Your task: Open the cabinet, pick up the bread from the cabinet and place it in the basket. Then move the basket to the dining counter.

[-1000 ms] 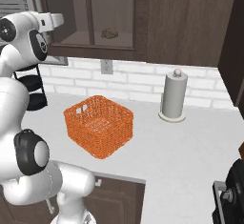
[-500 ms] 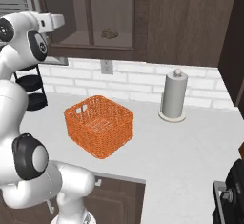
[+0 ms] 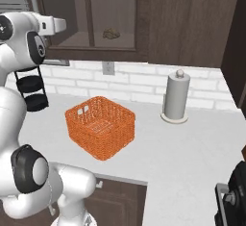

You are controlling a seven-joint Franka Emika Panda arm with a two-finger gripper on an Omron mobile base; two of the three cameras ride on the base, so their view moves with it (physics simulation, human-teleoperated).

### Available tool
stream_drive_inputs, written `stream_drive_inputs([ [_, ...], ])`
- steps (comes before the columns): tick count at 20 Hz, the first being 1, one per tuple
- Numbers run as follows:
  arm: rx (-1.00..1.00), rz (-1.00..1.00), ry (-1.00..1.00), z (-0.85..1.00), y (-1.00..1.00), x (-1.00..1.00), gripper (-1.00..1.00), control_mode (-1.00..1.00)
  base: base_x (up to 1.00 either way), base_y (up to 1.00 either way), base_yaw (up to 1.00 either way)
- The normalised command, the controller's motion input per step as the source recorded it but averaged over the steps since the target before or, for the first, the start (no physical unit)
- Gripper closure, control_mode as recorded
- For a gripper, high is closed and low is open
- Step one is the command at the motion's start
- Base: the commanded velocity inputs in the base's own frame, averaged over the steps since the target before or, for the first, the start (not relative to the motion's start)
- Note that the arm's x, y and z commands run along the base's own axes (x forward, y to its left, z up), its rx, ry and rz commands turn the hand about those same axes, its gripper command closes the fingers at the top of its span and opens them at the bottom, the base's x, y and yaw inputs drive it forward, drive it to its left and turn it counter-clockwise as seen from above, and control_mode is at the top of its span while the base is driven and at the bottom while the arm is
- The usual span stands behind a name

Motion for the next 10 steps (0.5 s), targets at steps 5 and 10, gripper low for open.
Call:
stream_drive_inputs([
  [5,0.11,0.0,0.03,-0.01,-1.0,-0.26,1.0,-1.0,0.0,0.0,0.0],
  [10,0.11,0.0,0.0,0.0,-1.0,-0.49,1.0,-1.0,0.0,0.0,0.0],
])
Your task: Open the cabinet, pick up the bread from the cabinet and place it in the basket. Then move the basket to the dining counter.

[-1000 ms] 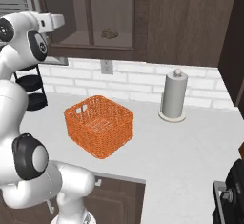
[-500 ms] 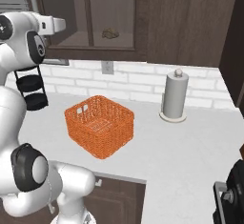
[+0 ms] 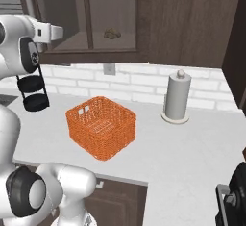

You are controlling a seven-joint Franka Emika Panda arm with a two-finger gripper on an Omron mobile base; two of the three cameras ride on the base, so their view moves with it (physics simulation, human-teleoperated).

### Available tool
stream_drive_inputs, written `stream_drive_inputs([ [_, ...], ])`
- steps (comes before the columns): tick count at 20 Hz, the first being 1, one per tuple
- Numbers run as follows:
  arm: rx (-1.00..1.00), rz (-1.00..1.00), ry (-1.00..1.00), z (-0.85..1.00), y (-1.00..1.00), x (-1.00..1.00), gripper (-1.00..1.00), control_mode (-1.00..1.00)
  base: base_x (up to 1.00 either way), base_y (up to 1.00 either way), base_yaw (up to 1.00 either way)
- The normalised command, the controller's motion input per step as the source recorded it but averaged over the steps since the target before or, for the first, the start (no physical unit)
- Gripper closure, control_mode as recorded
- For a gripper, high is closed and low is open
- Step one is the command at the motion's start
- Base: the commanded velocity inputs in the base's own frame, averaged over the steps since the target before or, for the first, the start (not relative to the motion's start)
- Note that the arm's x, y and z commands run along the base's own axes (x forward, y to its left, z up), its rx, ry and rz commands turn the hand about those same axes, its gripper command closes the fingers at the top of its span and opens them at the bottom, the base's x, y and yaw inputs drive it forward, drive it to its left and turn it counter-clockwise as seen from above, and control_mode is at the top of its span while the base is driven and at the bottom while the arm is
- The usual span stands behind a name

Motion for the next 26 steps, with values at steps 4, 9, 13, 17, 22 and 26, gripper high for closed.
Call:
stream_drive_inputs([
  [4,0.12,0.0,0.0,0.0,-1.0,-0.52,1.0,-1.0,0.0,0.0,0.0],
  [9,0.09,0.0,-0.01,0.0,-1.0,-0.55,1.0,-1.0,0.0,0.0,0.0],
  [13,0.1,0.0,0.0,0.0,-1.0,-0.65,1.0,-1.0,0.0,0.0,0.0],
  [17,0.09,-0.05,0.11,0.0,-1.0,-0.65,1.0,-1.0,0.0,0.0,0.0],
  [22,0.01,-0.09,0.14,-0.04,-1.0,-0.68,1.0,-1.0,0.0,0.0,0.0],
  [26,0.0,-0.14,0.05,-0.16,-1.0,-0.75,1.0,-1.0,0.0,0.0,0.0],
])
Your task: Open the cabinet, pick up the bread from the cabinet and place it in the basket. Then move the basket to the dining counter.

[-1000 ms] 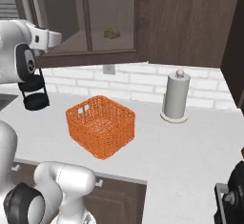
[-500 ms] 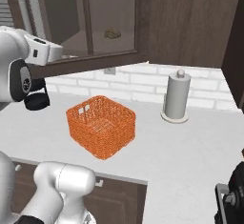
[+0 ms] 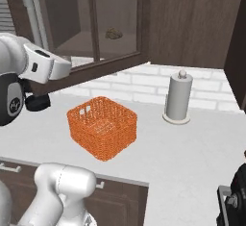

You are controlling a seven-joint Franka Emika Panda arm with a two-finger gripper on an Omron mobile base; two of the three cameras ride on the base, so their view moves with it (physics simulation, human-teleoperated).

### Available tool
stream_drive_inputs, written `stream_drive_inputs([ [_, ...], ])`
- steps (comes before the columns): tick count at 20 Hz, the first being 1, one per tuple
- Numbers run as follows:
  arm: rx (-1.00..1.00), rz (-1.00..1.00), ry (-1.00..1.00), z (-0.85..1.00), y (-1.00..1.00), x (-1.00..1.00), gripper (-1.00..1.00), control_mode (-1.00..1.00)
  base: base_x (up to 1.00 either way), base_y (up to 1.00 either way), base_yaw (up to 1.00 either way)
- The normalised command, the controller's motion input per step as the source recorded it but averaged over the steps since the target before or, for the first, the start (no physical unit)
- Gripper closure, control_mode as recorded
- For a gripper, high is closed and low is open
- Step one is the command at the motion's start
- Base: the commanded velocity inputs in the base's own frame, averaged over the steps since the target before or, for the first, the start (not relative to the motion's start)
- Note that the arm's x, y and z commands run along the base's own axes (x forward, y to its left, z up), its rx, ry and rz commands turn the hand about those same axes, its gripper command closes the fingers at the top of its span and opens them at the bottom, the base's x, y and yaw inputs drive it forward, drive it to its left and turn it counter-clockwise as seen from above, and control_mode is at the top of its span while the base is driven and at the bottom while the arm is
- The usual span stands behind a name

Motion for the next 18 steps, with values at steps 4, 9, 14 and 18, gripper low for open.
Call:
stream_drive_inputs([
  [4,0.0,-0.13,0.0,-0.25,-1.0,-0.78,1.0,-1.0,0.0,0.0,0.0],
  [9,0.0,-0.04,-0.16,-0.19,-1.0,-0.76,1.0,-1.0,0.0,0.0,0.0],
  [14,0.01,-0.06,-0.14,0.24,0.04,-1.0,1.0,-1.0,0.0,0.0,0.0],
  [18,-0.06,0.09,-0.06,0.46,1.0,-0.55,1.0,-1.0,0.0,0.0,0.0],
])
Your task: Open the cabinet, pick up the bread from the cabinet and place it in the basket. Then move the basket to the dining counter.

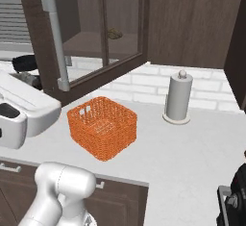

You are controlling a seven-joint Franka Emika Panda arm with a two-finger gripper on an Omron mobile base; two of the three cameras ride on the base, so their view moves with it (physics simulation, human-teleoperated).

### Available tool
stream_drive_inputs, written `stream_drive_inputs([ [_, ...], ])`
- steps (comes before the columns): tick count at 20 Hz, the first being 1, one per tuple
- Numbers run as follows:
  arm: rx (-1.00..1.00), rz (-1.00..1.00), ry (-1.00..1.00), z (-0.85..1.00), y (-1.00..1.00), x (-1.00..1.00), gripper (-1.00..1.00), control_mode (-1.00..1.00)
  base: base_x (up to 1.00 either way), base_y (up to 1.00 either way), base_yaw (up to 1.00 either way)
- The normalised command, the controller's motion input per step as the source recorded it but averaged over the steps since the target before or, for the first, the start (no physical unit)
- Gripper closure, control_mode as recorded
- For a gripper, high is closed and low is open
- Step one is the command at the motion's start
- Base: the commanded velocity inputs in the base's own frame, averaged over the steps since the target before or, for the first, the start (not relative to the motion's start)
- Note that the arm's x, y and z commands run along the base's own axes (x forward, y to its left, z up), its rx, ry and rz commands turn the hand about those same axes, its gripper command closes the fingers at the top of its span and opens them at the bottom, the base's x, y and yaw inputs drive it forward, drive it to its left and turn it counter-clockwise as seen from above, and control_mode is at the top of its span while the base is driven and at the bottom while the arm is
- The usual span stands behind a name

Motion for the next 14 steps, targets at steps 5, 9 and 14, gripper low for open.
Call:
stream_drive_inputs([
  [5,-0.03,0.04,-0.1,0.01,1.0,0.42,1.0,-1.0,0.0,0.0,0.0],
  [9,-0.05,-0.13,0.05,-0.55,1.0,1.0,1.0,-1.0,0.0,0.0,0.0],
  [14,-0.24,-0.41,0.01,-0.72,1.0,1.0,1.0,-1.0,0.0,0.0,0.0],
])
